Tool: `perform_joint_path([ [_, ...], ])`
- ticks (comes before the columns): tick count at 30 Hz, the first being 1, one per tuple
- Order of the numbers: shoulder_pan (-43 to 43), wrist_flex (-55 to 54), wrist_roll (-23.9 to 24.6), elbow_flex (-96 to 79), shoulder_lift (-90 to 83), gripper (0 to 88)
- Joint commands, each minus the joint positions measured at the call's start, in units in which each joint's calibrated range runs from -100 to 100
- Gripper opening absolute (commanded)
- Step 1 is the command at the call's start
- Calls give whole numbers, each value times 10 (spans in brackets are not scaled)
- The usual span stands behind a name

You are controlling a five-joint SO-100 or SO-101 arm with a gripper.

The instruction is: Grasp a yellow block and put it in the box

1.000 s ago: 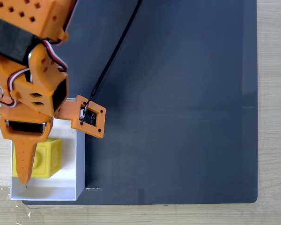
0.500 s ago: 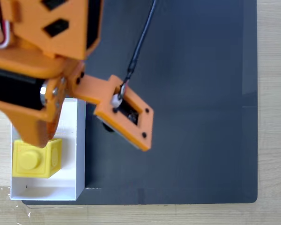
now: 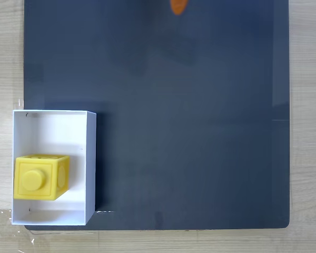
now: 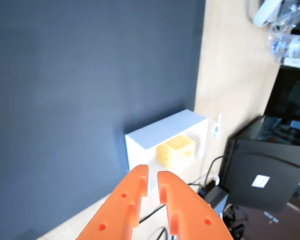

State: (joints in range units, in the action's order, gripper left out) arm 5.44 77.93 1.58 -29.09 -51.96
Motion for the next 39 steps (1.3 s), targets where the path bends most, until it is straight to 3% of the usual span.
perform_joint_path([
  [1, -2, -67, 3, -234, -124, 25],
  [6, 12, -76, 2, -455, -317, 25],
  [13, 28, -39, 2, -617, -474, 24],
  [39, 31, -39, -1, -626, -469, 25],
])
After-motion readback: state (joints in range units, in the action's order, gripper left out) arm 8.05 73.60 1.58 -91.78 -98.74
